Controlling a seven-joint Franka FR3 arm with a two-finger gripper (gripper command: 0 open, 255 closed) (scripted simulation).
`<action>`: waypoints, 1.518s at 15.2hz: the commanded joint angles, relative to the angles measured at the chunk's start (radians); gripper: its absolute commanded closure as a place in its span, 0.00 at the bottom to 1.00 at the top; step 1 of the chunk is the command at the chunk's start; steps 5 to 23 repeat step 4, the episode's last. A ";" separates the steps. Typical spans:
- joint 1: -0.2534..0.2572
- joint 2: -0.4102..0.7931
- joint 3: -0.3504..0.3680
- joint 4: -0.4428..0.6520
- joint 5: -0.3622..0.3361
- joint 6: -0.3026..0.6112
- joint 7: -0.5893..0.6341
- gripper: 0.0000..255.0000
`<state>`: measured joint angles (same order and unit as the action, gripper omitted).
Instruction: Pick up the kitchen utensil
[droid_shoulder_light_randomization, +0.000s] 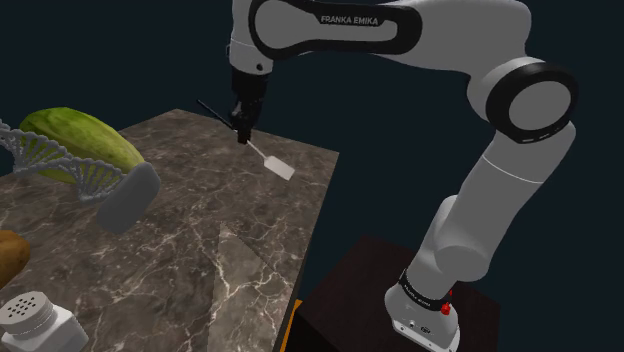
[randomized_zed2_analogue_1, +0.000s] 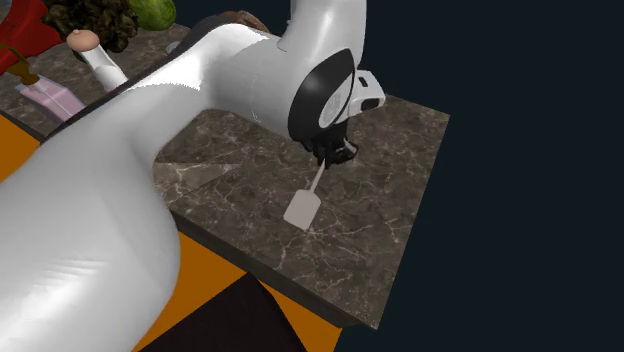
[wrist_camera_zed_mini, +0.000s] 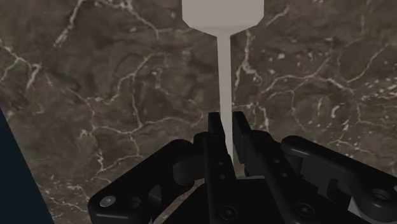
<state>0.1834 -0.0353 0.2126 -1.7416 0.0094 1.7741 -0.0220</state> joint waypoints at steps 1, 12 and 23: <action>0.000 0.002 0.000 0.029 -0.001 -0.027 0.001 1.00; 0.000 0.004 0.000 0.047 -0.001 -0.043 0.001 1.00; 0.000 0.004 0.000 0.047 -0.001 -0.043 0.001 1.00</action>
